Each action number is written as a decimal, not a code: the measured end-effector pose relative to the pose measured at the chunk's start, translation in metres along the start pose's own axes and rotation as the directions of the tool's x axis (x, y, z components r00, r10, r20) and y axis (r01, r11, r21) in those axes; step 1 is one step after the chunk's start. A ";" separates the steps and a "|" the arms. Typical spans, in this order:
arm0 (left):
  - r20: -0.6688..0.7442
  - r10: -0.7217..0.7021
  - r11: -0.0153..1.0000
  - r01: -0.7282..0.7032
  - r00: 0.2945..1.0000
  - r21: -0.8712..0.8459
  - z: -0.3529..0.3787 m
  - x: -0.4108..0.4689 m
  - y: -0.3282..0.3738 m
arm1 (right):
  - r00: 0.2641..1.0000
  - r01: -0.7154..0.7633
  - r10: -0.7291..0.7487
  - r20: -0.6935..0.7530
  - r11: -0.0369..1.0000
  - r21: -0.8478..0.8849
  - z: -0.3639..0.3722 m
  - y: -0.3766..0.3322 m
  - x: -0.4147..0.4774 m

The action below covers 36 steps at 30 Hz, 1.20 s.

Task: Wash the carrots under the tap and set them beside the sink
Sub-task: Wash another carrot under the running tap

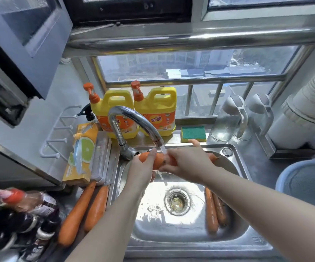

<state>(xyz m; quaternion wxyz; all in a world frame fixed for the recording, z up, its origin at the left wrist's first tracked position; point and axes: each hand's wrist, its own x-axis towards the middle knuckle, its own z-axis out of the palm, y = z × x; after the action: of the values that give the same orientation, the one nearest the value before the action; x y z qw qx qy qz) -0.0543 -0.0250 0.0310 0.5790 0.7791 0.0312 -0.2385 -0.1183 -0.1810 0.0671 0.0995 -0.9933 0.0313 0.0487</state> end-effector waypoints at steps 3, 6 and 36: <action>0.030 -0.005 0.999 0.003 1.000 0.044 -0.006 -0.001 0.002 | 0.995 -0.023 0.007 0.097 0.986 0.168 -0.004 0.004 0.000; 0.028 -0.025 0.999 0.024 0.999 0.036 -0.009 -0.003 0.002 | 0.956 -0.085 -0.067 0.287 0.869 0.487 -0.011 0.008 -0.001; 0.200 -0.314 0.910 0.354 0.928 -0.215 -0.004 -0.033 0.020 | 0.987 -0.146 0.157 -0.032 0.964 0.224 0.013 -0.012 -0.011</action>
<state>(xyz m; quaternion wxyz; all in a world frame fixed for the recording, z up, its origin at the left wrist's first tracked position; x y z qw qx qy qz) -0.0755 -0.0201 0.0627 0.6226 0.6619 0.1468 -0.3906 -0.1297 -0.1659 0.0583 0.2045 -0.9717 0.1148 0.0279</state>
